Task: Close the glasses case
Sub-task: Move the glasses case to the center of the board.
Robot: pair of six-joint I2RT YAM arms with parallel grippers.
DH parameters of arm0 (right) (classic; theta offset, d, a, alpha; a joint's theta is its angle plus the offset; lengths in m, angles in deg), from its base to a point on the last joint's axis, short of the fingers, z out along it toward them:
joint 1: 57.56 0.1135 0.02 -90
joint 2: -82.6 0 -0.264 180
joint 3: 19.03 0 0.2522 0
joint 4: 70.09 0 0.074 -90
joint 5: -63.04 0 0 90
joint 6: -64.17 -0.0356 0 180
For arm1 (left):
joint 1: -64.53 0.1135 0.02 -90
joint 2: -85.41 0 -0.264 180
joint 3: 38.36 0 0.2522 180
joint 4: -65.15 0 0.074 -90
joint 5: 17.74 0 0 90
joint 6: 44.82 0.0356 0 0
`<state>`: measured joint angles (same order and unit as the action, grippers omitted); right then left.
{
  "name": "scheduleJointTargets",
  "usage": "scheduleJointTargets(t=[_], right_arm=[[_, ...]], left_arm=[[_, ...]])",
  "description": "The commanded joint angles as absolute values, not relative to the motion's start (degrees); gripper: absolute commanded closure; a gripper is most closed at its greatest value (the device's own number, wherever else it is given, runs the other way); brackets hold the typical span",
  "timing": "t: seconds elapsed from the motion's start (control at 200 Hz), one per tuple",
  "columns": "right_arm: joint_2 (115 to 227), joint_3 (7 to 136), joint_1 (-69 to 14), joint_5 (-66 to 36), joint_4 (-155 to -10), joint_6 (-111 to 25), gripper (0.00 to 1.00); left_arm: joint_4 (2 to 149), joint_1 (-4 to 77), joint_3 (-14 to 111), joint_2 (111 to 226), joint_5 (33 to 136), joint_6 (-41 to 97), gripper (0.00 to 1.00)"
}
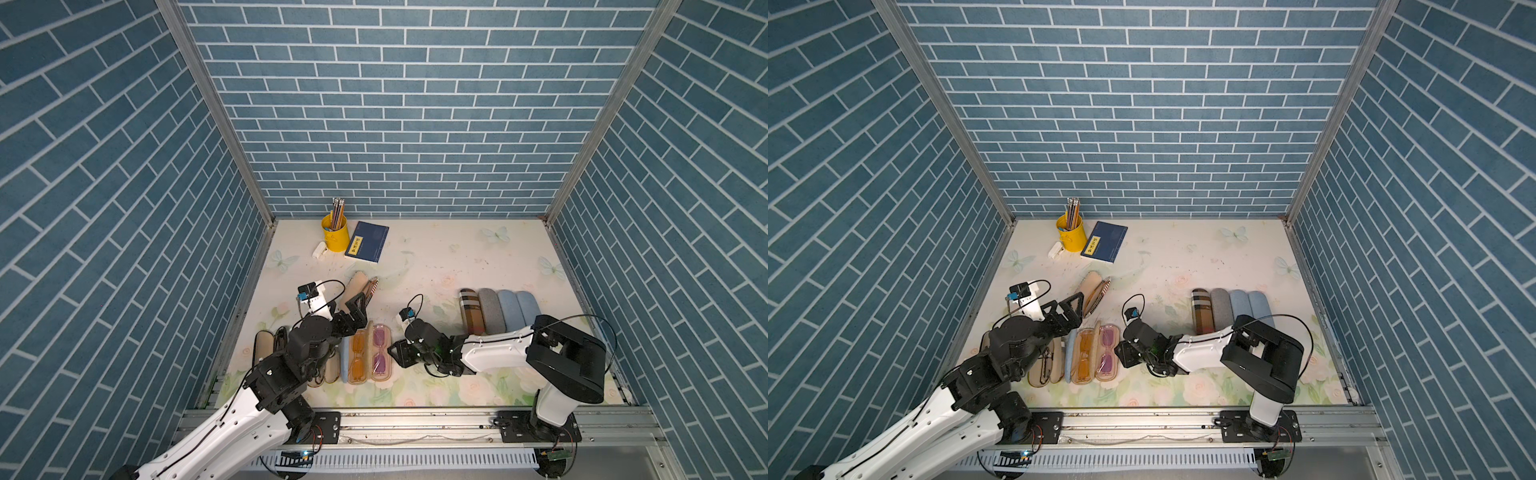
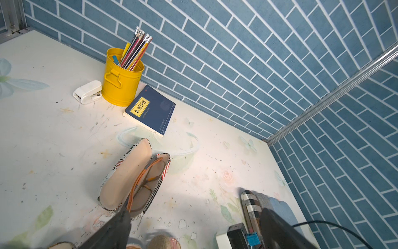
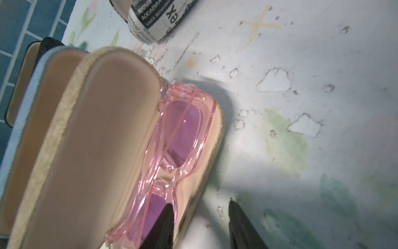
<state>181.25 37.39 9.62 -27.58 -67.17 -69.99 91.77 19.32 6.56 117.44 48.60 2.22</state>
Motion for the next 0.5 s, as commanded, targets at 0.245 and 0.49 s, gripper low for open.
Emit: scheduleJointTargets(t=[0.245, 0.49], right_arm=[[183.73, 39.75, 10.21, -32.03, -71.37, -70.68, 0.7], [184.8, 41.09, 10.78, -31.91, -71.29, -70.39, 0.75]], left_arm=[[92.19, 19.7, 5.37, 117.65, 50.77, 2.46, 0.03], [91.21, 19.62, 5.28, 119.36, 51.67, 2.99, 0.04]])
